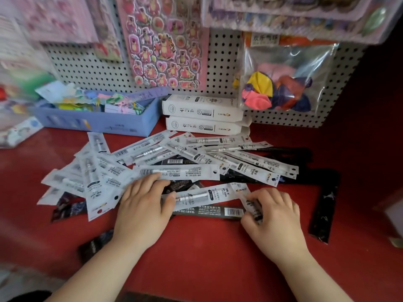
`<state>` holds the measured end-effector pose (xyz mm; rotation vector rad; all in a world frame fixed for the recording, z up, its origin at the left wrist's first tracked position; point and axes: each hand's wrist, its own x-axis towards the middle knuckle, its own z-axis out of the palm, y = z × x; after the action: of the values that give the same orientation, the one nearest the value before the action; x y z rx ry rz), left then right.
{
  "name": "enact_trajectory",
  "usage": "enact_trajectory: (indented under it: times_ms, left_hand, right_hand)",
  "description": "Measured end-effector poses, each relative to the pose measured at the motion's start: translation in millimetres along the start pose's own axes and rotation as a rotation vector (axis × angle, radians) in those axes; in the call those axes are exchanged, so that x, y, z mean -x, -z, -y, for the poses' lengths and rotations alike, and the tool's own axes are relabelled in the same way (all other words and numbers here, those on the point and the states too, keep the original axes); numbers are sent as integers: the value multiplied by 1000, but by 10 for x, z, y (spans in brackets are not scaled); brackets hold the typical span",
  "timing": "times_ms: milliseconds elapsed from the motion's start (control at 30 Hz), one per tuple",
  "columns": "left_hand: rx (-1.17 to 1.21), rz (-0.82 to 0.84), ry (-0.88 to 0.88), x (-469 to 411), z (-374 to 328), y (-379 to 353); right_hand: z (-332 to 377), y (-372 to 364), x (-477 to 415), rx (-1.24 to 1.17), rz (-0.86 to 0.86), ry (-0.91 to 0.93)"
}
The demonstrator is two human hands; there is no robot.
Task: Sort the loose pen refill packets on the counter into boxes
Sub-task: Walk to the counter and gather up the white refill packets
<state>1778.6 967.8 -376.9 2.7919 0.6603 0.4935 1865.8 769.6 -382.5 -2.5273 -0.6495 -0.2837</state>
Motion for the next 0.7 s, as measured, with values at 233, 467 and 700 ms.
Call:
enact_trajectory:
  times_ms: [233,467,700]
  left_hand:
    - [146,-199,-111,-19,33,14]
    - [541,-5,31,-45,26,344]
    - [227,-84,209,-245,535,648]
  right_hand:
    - [72,39,-57,45,-36,110]
    - [304,306,-103,125,235,29]
    - [145,538,-85,-8,72,-193]
